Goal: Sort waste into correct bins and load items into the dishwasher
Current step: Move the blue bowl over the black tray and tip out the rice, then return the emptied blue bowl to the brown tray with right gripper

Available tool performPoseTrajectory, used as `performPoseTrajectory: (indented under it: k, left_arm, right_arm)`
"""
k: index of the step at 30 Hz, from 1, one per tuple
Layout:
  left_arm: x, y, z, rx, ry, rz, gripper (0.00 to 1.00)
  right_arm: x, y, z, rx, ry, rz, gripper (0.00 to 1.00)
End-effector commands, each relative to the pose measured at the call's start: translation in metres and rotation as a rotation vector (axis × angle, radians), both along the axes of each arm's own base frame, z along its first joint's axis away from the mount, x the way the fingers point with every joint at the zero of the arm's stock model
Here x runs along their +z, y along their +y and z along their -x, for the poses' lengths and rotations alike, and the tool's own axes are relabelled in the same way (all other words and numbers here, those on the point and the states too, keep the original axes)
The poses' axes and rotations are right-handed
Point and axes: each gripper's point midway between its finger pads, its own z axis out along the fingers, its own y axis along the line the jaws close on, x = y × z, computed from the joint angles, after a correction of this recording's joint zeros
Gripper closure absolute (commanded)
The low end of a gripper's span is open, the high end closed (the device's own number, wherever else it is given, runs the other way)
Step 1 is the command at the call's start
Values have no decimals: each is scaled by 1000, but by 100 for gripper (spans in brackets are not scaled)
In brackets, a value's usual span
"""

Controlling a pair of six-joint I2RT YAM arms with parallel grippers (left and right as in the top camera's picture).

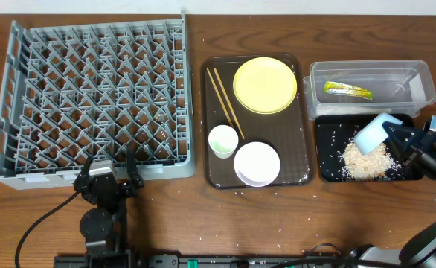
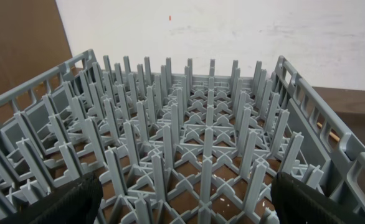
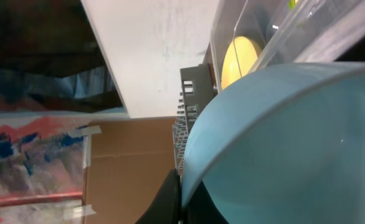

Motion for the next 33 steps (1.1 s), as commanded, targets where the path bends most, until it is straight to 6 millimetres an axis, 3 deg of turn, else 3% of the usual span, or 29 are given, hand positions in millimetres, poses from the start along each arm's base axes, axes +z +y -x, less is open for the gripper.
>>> performPoseTrajectory:
  k: [1, 9, 23, 28, 33]
  left_arm:
    - [-18, 3, 1, 16, 45, -2, 12]
    - [-18, 3, 1, 16, 45, -2, 12]
    - [-18, 3, 1, 16, 45, -2, 12]
    - [-18, 3, 1, 16, 45, -2, 12]
    - [-18, 3, 1, 16, 45, -2, 12]
  right_arm:
    - [16, -2, 1, 5, -57, -31, 99]
    - [12, -5, -2, -11, -25, -23, 99]
    - [14, 35, -19, 125, -76, 44, 99]
    - [15, 61, -27, 208, -112, 86, 99]
    - [11, 109, -31, 330, -113, 142, 99]
